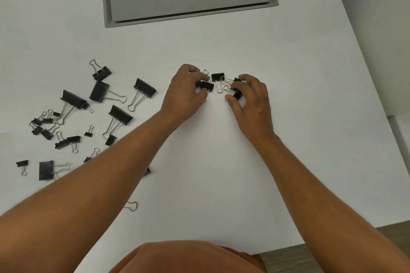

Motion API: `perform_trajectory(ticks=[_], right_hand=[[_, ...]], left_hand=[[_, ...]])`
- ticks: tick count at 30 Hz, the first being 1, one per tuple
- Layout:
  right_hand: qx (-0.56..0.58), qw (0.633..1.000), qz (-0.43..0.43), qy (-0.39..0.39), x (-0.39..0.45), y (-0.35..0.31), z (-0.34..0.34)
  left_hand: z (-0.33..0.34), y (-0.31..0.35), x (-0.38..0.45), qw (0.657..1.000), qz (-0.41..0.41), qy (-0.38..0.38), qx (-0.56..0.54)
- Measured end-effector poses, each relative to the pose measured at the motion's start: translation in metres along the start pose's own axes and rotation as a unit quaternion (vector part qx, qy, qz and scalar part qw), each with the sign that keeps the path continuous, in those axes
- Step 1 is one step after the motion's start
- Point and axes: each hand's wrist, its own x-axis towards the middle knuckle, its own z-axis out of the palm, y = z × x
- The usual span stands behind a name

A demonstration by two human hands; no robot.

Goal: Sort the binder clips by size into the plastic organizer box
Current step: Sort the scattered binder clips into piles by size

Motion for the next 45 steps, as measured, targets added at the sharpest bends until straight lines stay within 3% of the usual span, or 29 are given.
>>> perform_trajectory(ticks=[4, 9, 17, 20, 25, 30, 38, 41, 45], right_hand=[[0.059, 0.997, 0.021, -0.038, 0.008, 0.003, -0.011], [-0.004, 0.996, -0.009, -0.094, 0.009, 0.006, -0.011], [-0.13, 0.98, -0.095, -0.121, 0.036, 0.001, 0.007], [-0.123, 0.981, -0.1, -0.112, 0.05, 0.002, 0.012], [-0.101, 0.989, -0.062, -0.09, 0.066, 0.007, 0.016], [-0.025, 0.996, -0.026, -0.078, 0.059, 0.009, 0.012], [0.139, 0.975, 0.172, 0.039, -0.04, -0.019, -0.005], [0.17, 0.966, 0.193, 0.022, -0.077, -0.047, -0.005], [0.211, 0.964, 0.155, -0.052, -0.114, -0.084, 0.001]], left_hand=[[-0.008, 0.0, -0.003, 0.999, 0.016, 0.008, -0.038], [-0.004, -0.012, -0.024, 0.983, 0.025, 0.052, 0.175], [0.01, -0.012, -0.004, 0.99, 0.056, 0.047, 0.117], [0.009, -0.012, 0.007, 0.989, 0.078, 0.04, 0.118], [0.009, -0.009, 0.016, 0.99, 0.084, 0.037, 0.109], [0.017, 0.003, 0.008, 0.998, 0.041, 0.038, 0.024], [0.01, 0.014, -0.061, 0.998, 0.017, 0.033, -0.05], [-0.005, 0.008, -0.119, 0.998, 0.039, 0.039, -0.043], [-0.026, -0.003, -0.195, 0.996, 0.042, 0.065, -0.05]])
